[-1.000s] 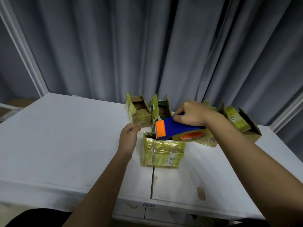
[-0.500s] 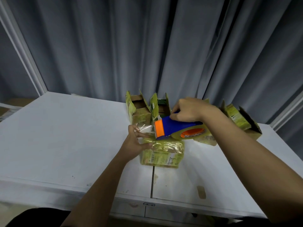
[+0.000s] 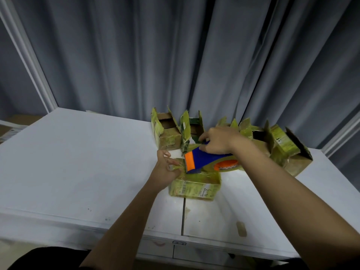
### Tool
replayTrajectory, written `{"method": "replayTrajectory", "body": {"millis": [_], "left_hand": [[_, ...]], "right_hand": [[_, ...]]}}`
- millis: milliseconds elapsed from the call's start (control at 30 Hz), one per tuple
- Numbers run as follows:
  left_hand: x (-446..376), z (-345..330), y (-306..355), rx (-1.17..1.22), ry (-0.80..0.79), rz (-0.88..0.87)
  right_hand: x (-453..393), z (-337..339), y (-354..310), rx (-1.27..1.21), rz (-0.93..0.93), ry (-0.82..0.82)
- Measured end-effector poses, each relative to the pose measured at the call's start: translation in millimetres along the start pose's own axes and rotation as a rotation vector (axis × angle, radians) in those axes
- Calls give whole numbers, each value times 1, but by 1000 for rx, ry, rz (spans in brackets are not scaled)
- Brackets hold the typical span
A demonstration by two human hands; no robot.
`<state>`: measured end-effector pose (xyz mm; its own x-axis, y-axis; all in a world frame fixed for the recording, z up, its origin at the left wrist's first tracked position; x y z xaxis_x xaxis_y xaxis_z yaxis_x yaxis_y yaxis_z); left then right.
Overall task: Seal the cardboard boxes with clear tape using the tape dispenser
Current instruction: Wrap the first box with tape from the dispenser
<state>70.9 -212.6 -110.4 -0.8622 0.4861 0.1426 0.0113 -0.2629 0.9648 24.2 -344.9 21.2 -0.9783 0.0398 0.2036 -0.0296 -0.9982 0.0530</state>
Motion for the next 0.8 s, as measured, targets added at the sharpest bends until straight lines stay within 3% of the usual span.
{"method": "replayTrajectory", "body": {"millis": [200,267,400,800], "left_hand": [[6,-2,5,1,21,16],[8,-3,5,-31,33,10],[10,-3,7,-77,68,7],[15,-7,11,-69,27,130]], "right_hand": [[30,-2,46,-677,-36,151],[40,-11,58,-761,-62,167],[43,-11,54,-723,-37,224],[27,8,22,-232,-24,369]]}}
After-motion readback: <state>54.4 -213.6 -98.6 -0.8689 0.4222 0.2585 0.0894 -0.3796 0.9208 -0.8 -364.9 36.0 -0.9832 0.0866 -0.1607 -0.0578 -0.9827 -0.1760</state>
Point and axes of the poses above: each hand's wrist, its own x-axis away from the middle knuckle, its own z-axis out of the back of the hand, y = z × x, the point moved 10 cm from there along -x, towards the middle knuckle, and after that the axes turned 9 degrees about z, right-handed, at the moved point
